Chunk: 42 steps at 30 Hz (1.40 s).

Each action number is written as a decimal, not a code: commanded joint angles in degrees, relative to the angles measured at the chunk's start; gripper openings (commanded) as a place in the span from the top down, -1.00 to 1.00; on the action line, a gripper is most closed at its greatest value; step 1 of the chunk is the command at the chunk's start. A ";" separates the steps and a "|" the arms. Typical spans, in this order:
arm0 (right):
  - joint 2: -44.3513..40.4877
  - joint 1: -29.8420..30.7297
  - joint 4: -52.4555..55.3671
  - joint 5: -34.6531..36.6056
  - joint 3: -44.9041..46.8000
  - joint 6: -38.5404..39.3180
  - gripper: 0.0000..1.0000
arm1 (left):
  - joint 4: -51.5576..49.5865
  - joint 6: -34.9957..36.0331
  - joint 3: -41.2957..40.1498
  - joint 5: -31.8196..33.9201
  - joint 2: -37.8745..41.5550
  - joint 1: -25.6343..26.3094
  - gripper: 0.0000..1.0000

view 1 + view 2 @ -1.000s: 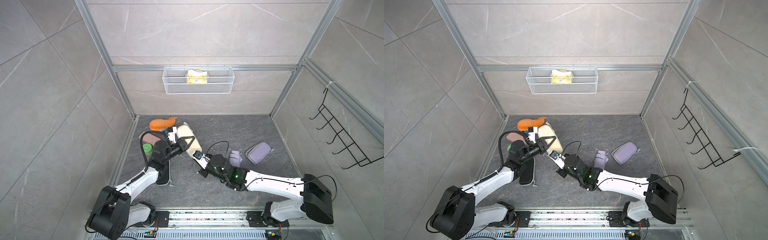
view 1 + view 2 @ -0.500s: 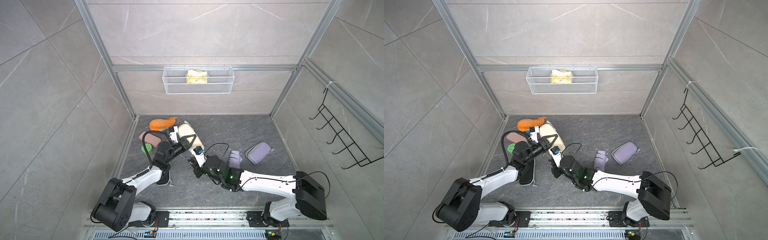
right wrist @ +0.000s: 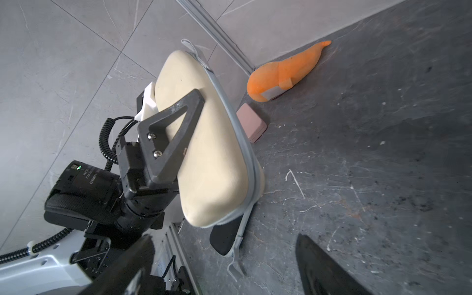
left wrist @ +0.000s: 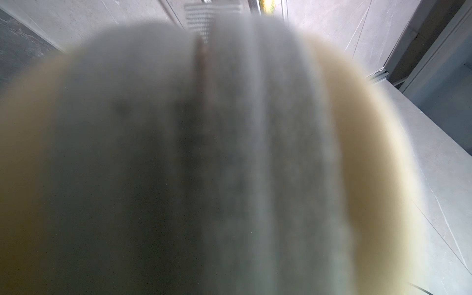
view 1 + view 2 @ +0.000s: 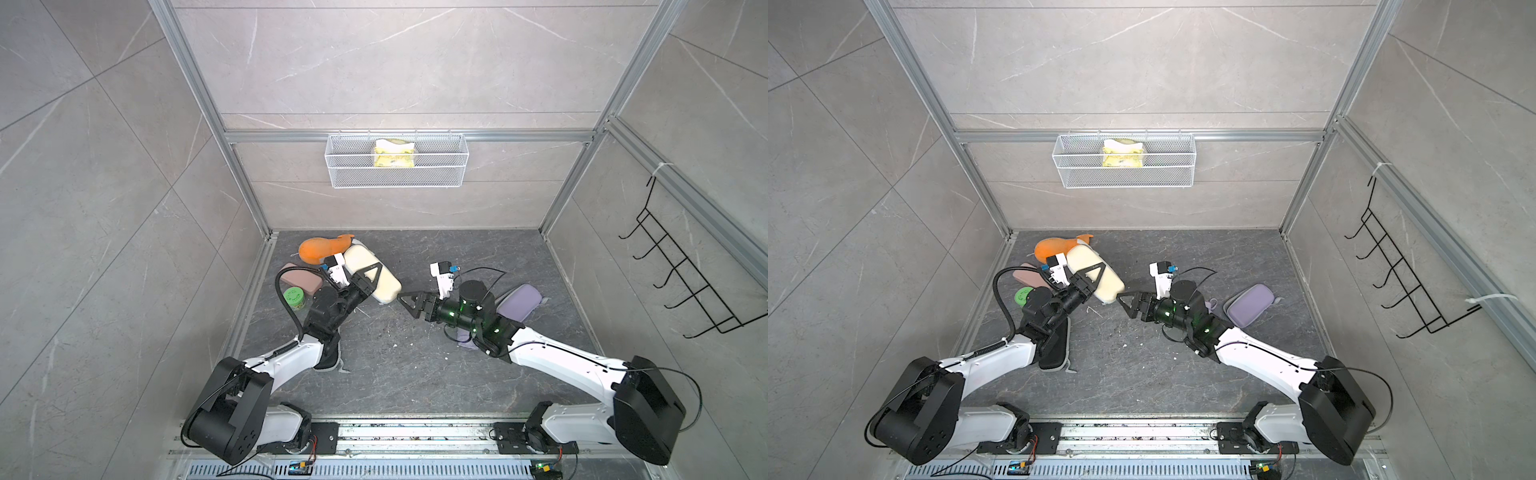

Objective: Put umbrellas into zippered umbrella sleeves
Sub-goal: Adjust the umbrella sleeve.

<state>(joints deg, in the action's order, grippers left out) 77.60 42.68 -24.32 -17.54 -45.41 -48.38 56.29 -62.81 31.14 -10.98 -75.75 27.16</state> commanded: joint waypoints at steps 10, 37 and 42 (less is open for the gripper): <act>11.86 -0.06 -27.50 -5.18 -2.40 -19.13 -0.42 | 13.62 -2.26 3.36 5.64 -2.03 5.45 0.22; 6.60 -12.97 -10.94 -40.83 -6.51 -10.65 0.65 | -50.85 12.25 14.52 -36.52 15.04 -18.55 -0.93; 6.90 -13.06 -6.03 -44.42 -9.12 -6.89 0.64 | -49.55 12.05 16.53 -42.24 11.38 -18.40 -0.62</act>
<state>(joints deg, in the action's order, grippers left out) 86.85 29.61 -31.18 -56.93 -50.59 -59.79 5.58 -52.53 44.80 -45.91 -63.22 8.73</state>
